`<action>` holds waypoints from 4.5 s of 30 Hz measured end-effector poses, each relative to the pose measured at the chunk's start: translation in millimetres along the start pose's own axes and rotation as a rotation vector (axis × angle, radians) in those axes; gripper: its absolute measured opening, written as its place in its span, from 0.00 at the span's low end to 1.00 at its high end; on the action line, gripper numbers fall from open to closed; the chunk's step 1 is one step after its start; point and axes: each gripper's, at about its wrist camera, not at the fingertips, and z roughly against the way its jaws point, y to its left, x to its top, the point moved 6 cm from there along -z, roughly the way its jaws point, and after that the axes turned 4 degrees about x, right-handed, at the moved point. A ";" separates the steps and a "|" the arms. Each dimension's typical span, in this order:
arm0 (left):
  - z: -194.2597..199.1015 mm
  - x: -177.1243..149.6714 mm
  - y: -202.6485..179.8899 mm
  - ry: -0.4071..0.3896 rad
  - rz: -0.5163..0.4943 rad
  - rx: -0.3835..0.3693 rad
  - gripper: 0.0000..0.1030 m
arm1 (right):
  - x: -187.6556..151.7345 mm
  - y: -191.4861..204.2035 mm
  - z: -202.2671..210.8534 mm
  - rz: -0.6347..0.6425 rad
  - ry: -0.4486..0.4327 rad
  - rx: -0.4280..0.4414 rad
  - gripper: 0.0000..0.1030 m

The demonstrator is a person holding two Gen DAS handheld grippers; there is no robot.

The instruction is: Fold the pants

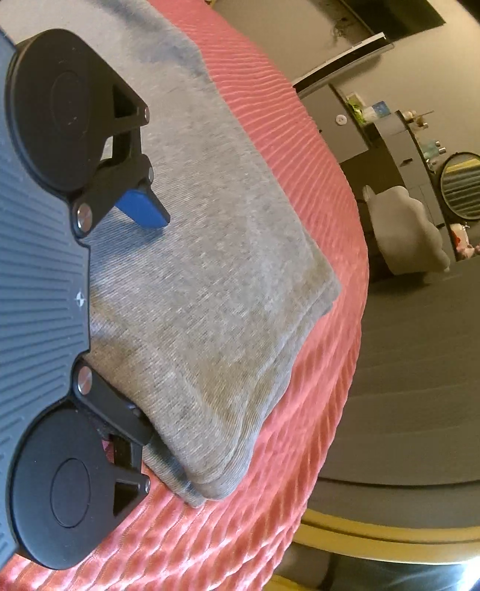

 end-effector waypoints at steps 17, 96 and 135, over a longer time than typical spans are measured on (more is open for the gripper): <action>61.1 -2.2 13.9 -0.151 -0.097 0.331 0.61 | -2.0 7.7 -1.5 0.088 0.012 -0.028 0.84; -64.6 -69.0 -257.2 -0.008 -0.730 0.042 0.27 | 2.9 49.6 5.9 0.231 -0.108 0.083 0.83; 70.1 -224.9 -273.9 0.109 -0.791 -0.217 0.70 | 29.9 11.5 17.6 0.241 -0.251 -0.121 0.83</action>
